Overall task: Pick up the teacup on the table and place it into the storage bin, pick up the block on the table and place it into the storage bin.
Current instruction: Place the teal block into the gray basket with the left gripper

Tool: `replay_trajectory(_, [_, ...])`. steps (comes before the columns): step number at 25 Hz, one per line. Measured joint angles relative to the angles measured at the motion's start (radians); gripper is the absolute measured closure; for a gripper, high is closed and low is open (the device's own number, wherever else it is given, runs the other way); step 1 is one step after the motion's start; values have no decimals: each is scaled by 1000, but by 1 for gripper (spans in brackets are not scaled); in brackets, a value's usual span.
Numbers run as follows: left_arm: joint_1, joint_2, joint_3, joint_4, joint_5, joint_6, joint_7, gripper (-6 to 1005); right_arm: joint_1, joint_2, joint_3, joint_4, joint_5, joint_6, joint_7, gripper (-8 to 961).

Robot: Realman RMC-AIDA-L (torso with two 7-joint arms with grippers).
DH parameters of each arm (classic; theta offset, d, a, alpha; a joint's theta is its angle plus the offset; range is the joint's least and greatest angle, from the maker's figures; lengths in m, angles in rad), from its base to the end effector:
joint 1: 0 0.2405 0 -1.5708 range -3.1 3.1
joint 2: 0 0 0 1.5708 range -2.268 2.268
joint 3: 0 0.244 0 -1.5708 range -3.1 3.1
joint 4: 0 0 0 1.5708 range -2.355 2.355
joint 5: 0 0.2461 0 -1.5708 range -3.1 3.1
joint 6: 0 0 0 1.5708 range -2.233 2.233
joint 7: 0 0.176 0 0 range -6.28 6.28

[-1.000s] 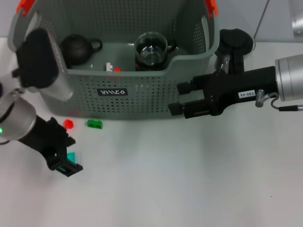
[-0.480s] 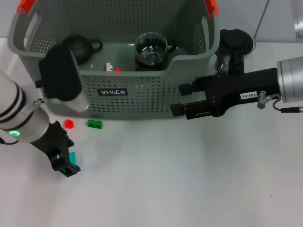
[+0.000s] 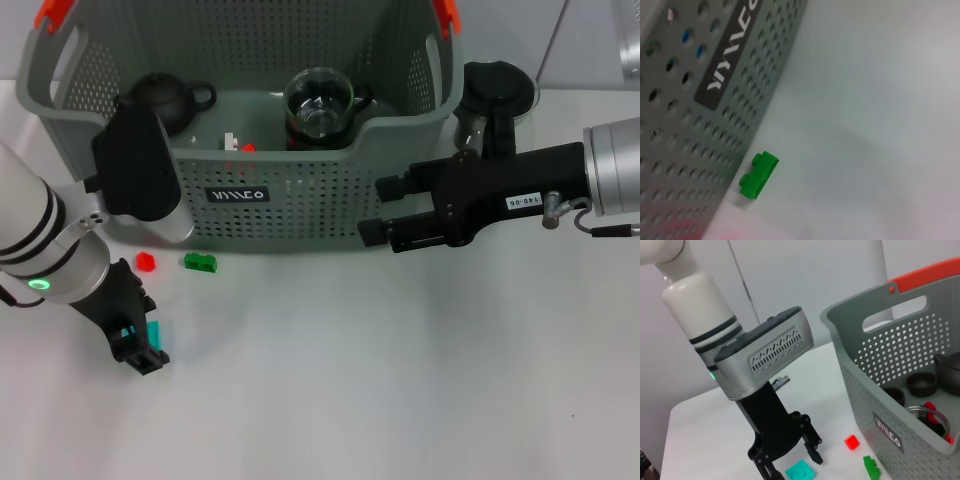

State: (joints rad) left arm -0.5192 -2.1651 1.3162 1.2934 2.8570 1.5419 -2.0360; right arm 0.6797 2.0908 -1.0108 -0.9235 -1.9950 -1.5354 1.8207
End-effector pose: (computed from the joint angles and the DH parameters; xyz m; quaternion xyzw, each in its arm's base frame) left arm -0.2425 0.3707 -0.0244 -0.9350 -0.1526 0.2923 0.1304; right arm 0.1488 0.4014 -0.0302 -0.9672 0.1918 0.1607 0.0429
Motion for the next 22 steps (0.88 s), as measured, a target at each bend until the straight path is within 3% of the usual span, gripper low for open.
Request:
replay_trajectory(17, [-3, 8, -6, -33, 2, -20, -15, 294, -6, 0, -3, 0, 0, -3, 6, 206])
replay_trajectory(22, [-32, 23, -6, -87, 2, -17, -53, 410, -6, 0, -6, 0, -1, -4, 8, 207])
